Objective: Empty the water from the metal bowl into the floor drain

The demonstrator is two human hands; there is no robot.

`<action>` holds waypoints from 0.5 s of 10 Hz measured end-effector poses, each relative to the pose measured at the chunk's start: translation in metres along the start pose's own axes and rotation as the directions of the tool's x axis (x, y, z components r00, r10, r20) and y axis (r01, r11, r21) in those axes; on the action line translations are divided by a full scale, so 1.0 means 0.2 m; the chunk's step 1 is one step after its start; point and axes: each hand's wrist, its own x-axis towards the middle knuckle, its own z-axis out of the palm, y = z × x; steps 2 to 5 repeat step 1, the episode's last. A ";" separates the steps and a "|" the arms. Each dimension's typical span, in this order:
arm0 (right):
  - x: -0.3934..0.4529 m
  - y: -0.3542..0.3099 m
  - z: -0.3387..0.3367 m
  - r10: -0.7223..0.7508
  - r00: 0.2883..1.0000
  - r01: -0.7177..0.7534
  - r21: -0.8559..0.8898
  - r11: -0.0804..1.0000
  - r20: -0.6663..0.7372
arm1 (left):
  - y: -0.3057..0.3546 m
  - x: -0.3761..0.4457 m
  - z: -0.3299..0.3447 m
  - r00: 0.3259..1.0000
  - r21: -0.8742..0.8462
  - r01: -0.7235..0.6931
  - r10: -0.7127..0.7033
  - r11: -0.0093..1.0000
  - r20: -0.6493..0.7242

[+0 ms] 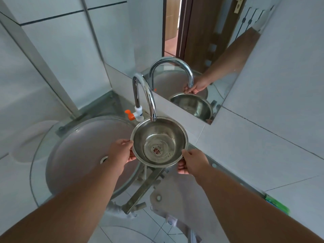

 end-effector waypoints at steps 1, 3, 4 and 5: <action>0.00 -0.02 -0.01 0.016 1.000 -0.017 0.045 0.999 0.022 | 0.00 0.00 0.00 1.000 -0.019 -0.005 0.005 1.000 0.005; 0.00 -0.02 -0.01 0.016 1.000 -0.017 0.045 0.999 0.022 | 0.00 0.00 0.00 1.000 -0.019 -0.005 0.005 1.000 0.005; 0.00 -0.02 -0.01 0.016 1.000 -0.017 0.045 0.999 0.022 | 0.00 0.00 0.00 1.000 -0.019 -0.005 0.005 1.000 0.005; 0.00 -0.02 -0.01 0.016 1.000 -0.017 0.045 0.999 0.022 | 0.00 0.00 0.00 1.000 -0.019 -0.005 0.005 1.000 0.005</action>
